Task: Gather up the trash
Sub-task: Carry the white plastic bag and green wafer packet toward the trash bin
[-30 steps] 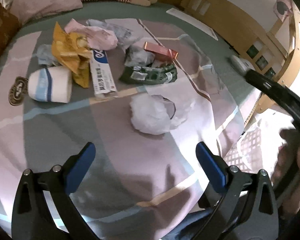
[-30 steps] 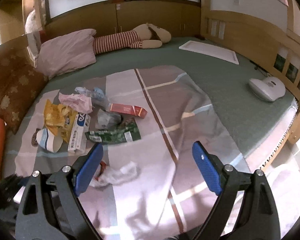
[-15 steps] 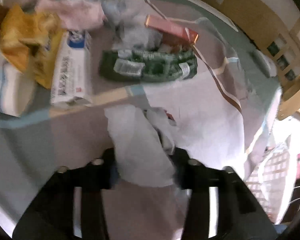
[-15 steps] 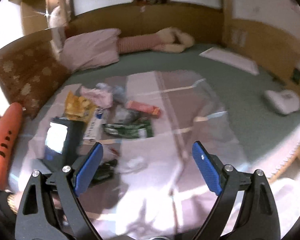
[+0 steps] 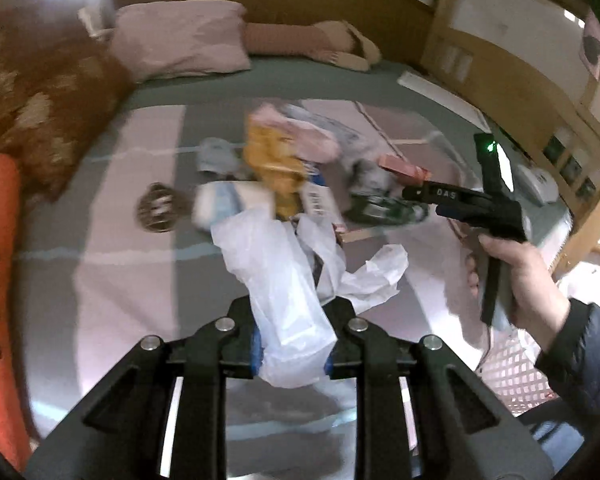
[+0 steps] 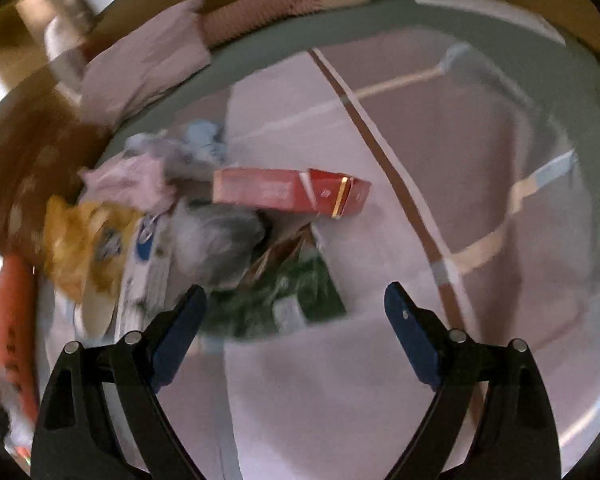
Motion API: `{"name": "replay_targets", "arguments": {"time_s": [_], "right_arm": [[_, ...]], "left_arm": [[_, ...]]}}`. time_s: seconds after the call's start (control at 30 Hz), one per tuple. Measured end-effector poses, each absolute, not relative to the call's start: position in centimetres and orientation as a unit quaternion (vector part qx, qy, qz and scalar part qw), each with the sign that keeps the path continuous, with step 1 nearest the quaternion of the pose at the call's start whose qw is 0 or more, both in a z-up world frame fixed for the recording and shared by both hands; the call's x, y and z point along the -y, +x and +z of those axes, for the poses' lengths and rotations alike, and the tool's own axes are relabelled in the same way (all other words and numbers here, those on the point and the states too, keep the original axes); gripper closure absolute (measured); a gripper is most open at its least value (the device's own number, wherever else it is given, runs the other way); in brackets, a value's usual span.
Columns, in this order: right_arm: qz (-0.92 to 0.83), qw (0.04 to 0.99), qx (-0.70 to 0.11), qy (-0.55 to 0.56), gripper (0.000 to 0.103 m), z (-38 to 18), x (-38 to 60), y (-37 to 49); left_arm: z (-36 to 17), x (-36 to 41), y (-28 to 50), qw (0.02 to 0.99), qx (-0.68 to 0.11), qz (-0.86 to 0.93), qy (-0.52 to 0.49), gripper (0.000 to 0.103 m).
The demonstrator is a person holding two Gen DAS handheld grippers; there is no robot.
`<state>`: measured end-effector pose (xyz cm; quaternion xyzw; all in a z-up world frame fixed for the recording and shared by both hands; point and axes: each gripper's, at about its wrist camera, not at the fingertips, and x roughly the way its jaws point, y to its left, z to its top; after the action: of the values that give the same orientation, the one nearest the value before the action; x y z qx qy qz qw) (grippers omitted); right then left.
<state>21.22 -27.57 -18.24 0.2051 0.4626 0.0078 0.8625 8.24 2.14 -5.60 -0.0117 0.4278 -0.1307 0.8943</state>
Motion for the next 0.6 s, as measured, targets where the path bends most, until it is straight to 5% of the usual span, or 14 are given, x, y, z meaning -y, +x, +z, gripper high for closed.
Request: {"name": "replay_targets", "arguments": {"time_s": [0.03,0.1,0.2,0.33,0.6], "right_arm": [[0.015,0.854,-0.473,0.218,0.016,-18.8,27.5,21.8],[0.022,0.84,-0.501,0.206,0.045,-19.4,26.6,22.2],[0.032,0.844,-0.513,0.154,0.07,-18.6,24.8,21.1],[0.043,0.846,-0.516,0.129,0.077,-16.1,23.2,18.3],[0.042,0.922,-0.379,0.06,0.078,-5.3,18.8,8.0]], "left_arm": [[-5.4,-3.0,8.0,0.896,-0.426,-0.123,-0.011,0.08],[-4.9,-4.2,7.4,0.899,-0.423,-0.112,-0.015,0.079],[-4.3,-5.7,7.0,0.901,-0.418,-0.111,-0.03,0.077],[-3.1,-6.4,6.7,0.905,-0.405,-0.124,-0.045,0.076],[-0.9,-4.9,5.0,0.922,-0.357,-0.146,-0.034,0.077]]}}
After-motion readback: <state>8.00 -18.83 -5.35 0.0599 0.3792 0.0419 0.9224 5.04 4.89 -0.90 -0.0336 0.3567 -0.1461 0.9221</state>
